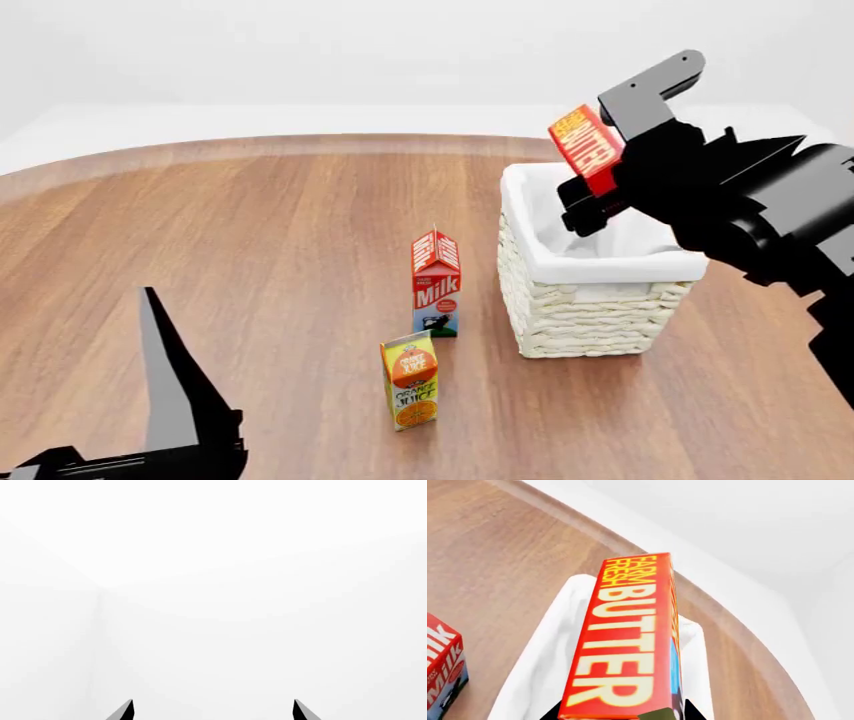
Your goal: Pick up the cream cheese box and the butter, and put them in the basket.
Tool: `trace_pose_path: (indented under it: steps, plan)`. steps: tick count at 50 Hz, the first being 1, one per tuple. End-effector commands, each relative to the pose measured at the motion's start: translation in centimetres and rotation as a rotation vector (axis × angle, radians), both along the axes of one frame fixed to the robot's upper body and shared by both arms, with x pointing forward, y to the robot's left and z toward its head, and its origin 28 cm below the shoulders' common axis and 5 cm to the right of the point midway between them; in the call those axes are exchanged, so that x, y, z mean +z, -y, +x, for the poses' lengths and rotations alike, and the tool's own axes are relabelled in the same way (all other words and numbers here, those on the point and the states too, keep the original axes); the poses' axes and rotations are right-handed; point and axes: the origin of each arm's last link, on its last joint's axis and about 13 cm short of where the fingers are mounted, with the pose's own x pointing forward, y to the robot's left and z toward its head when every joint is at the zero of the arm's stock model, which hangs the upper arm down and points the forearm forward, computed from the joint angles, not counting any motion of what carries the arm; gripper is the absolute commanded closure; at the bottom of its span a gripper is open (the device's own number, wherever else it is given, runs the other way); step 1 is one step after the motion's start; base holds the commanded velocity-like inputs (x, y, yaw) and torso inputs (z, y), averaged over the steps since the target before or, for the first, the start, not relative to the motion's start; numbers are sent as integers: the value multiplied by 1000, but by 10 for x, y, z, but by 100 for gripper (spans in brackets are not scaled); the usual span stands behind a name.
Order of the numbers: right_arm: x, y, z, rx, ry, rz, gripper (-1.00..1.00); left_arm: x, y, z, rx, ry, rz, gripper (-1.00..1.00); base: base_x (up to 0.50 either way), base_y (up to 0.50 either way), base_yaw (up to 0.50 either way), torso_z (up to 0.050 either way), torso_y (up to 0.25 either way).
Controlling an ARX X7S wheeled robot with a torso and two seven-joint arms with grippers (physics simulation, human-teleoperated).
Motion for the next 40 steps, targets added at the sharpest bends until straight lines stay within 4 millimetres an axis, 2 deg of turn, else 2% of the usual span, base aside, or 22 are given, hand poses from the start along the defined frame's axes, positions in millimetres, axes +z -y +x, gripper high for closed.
trace_pose_path:
  steps: [1,27,28,40]
  plan:
    - [7,-1,4,-11,64,-19,100,2,-1,0,7,34,8,-100,0,0,0,0,0]
    - [6,1,5,-28,67,-14,100,2,0,-1,4,34,13,-100,0,0,0,1,2]
    - [7,1,5,-25,67,-10,-100,2,0,-1,4,33,13,-100,0,0,0,0,0]
    - [9,1,5,-30,72,-7,-100,1,0,0,2,34,15,-100,0,0,0,0,0]
